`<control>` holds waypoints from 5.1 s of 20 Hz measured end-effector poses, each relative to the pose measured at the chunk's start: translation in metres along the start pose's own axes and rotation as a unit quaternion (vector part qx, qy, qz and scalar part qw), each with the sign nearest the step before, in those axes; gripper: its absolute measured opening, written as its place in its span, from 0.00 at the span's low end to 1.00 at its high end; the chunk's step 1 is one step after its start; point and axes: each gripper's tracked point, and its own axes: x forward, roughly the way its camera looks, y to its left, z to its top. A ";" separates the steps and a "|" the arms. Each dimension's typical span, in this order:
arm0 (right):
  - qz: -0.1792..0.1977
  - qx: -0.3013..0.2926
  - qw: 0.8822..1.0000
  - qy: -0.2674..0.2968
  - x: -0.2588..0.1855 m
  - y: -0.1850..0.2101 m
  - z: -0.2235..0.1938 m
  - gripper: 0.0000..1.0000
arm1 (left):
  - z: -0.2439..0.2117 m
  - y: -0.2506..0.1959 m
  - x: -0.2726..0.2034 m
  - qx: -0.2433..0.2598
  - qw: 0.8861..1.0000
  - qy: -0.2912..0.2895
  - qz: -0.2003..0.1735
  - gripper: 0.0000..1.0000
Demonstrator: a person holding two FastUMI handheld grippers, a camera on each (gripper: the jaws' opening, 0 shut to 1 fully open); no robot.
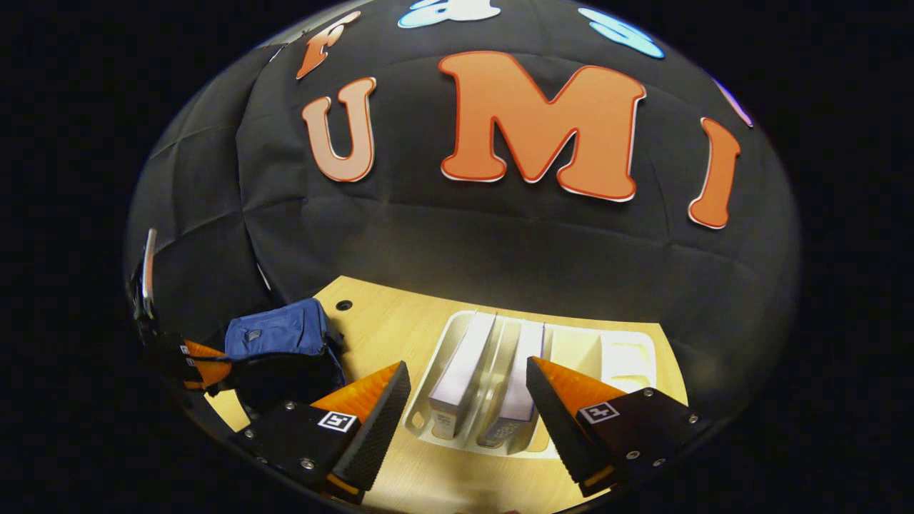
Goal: Open the schoolbag, grab two books from the bookshelf and put them into the schoolbag.
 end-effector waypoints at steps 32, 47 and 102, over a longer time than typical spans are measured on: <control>-0.052 0.112 0.917 0.380 0.126 -0.005 -0.072 0.39 | 0.065 0.080 0.009 -0.024 0.999 -0.024 -0.034 0.00; 0.007 0.173 0.946 0.275 0.014 -0.041 0.077 0.36 | 0.061 0.074 0.003 -0.025 0.998 -0.020 -0.047 0.00; 0.121 0.443 0.853 0.249 0.131 0.294 -0.111 0.46 | 0.067 0.014 0.007 -0.038 0.986 -0.001 -0.163 0.01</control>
